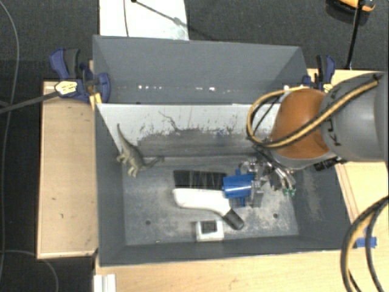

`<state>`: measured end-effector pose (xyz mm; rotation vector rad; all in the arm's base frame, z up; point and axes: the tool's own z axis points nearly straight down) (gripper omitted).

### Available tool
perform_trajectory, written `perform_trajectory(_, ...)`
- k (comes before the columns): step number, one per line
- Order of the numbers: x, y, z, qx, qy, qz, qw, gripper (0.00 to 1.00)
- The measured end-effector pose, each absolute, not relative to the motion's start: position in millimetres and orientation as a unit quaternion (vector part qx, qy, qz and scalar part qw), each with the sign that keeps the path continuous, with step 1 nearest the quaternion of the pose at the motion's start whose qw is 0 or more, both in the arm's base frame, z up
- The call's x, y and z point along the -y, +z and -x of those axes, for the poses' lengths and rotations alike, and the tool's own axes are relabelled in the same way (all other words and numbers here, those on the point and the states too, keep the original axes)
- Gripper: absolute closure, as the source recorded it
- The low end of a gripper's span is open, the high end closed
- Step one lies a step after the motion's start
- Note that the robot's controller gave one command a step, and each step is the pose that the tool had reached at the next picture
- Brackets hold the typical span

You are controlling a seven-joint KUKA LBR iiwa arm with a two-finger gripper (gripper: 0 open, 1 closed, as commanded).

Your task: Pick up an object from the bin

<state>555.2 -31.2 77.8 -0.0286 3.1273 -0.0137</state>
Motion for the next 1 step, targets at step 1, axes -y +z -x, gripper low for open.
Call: perform_trajectory(1,31.1,77.8,-555.3,-1.0,-0.004,0.01,0.007,1.0)
